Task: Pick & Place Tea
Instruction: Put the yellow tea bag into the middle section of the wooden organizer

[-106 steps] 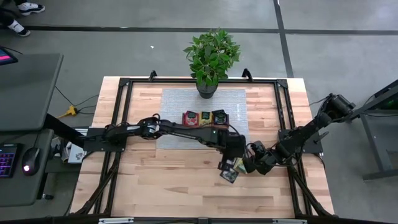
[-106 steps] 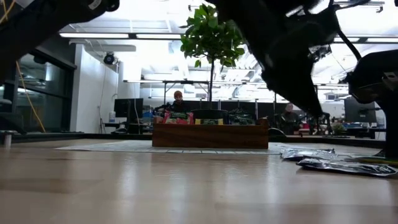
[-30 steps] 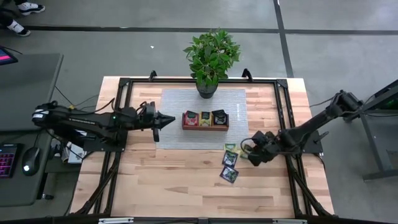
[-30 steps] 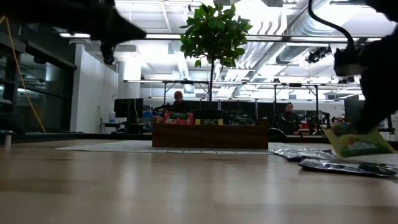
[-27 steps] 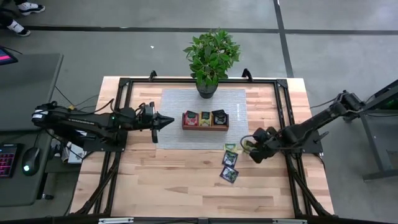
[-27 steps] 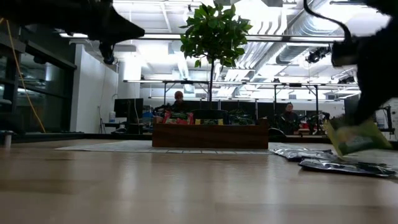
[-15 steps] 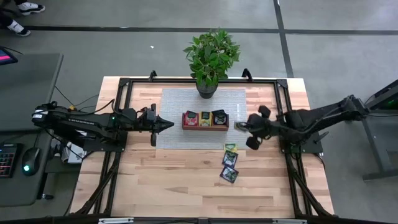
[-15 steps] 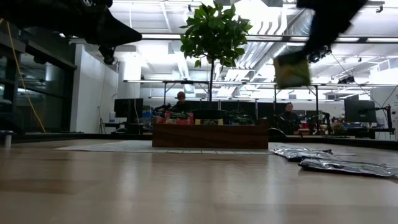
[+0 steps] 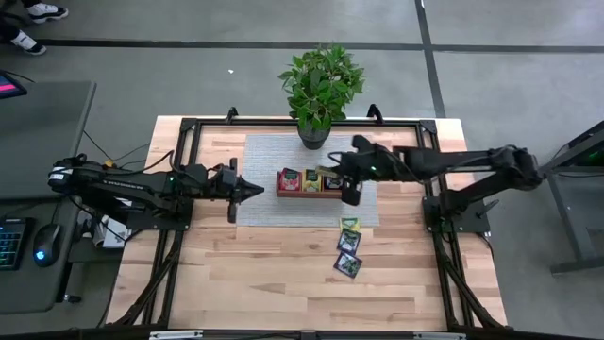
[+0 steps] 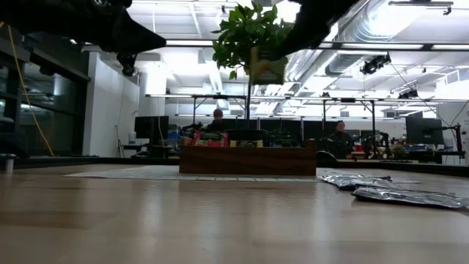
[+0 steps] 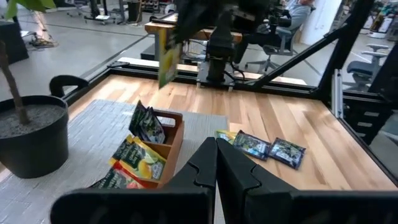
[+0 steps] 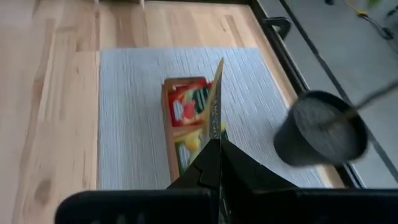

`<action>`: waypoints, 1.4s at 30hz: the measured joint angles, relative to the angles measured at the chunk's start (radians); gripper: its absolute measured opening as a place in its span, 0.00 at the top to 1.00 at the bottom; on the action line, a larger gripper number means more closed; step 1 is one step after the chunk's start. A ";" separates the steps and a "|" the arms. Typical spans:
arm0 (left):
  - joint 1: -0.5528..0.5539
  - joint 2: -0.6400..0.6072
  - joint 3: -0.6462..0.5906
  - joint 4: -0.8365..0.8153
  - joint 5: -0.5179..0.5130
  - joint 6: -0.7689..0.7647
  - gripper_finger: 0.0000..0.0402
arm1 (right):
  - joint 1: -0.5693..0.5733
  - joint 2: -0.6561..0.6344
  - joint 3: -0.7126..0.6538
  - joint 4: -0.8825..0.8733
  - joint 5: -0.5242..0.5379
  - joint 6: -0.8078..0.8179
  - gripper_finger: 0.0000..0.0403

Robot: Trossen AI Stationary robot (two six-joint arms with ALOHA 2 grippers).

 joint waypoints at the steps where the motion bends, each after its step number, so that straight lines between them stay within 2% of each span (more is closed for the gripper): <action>1: 0.000 0.000 0.000 0.000 0.005 0.000 1.00 | -0.012 0.021 0.006 0.018 -0.023 -0.008 1.00; 7: 0.000 0.000 0.000 0.000 0.012 -0.001 1.00 | -0.064 0.143 0.014 0.126 -0.151 -0.031 1.00; 15: 0.000 0.000 0.000 0.000 0.012 -0.008 1.00 | -0.111 0.240 0.014 0.196 -0.215 -0.030 1.00; 24: 0.000 0.000 0.000 0.000 0.024 -0.008 1.00 | -0.161 0.293 0.015 0.216 -0.286 -0.026 1.00; 42: 0.000 0.000 0.000 0.000 0.030 -0.006 1.00 | -0.189 0.325 0.012 0.185 -0.310 -0.007 1.00</action>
